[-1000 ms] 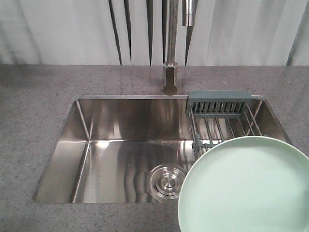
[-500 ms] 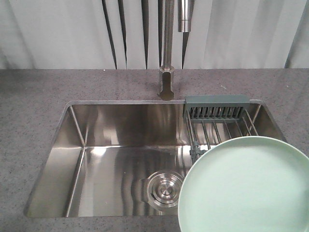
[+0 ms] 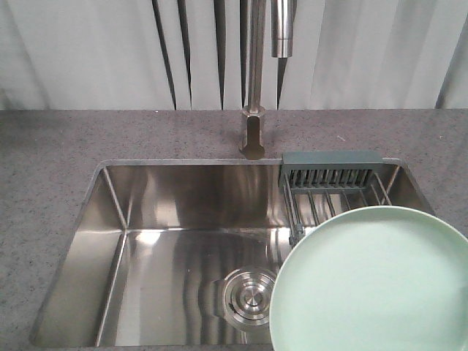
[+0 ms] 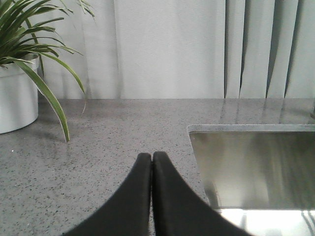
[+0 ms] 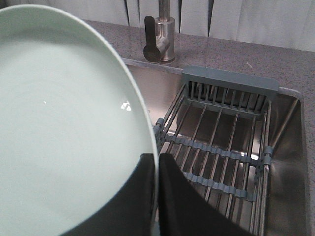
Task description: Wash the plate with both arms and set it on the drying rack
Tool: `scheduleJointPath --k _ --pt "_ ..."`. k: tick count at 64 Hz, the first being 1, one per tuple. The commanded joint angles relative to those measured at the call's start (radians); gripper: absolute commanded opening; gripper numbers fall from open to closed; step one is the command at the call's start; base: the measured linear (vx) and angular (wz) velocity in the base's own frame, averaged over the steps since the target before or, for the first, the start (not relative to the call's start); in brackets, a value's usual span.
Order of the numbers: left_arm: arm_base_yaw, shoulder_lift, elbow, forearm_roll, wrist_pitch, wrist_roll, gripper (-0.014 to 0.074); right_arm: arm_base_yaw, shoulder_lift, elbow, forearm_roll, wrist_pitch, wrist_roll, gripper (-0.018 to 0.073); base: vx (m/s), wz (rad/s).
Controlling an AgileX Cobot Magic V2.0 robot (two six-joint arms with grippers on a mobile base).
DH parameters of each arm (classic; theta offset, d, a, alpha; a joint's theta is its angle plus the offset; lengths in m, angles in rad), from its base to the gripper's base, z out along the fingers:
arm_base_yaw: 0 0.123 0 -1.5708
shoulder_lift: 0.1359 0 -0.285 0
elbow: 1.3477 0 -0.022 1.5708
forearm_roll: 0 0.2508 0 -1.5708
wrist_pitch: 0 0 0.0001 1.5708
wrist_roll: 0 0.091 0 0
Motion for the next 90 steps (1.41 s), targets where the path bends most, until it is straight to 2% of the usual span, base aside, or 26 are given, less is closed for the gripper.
scheduleJointPath --k 1,63,67,79,85,90 --pt "-0.001 -0.016 0.020 0.000 -0.073 -0.009 -0.0006 -0.003 0.009 -0.027 0.010 -0.078 0.001 -0.0002 0.03 0.00" --pt "-0.002 -0.016 0.015 -0.003 -0.079 -0.011 -0.0006 -0.003 0.009 -0.027 0.010 -0.078 0.001 -0.0002 0.01 0.00" --pt "-0.002 -0.016 0.015 -0.056 -0.094 -0.047 -0.0006 -0.003 0.009 -0.027 0.010 -0.078 0.001 -0.0002 0.00 0.00" --pt "-0.002 -0.016 0.015 -0.341 -0.092 -0.329 -0.0006 -0.003 0.009 -0.027 0.010 -0.078 0.001 -0.0002 0.00 0.00" --pt "-0.002 -0.016 0.015 -0.404 -0.092 -0.368 -0.0006 -0.003 0.009 -0.027 0.010 -0.078 0.001 -0.0002 0.00 0.00" --pt "-0.002 -0.016 0.015 -0.411 -0.094 -0.367 -0.0006 -0.003 0.009 -0.027 0.010 -0.078 0.001 -0.0002 0.00 0.00"
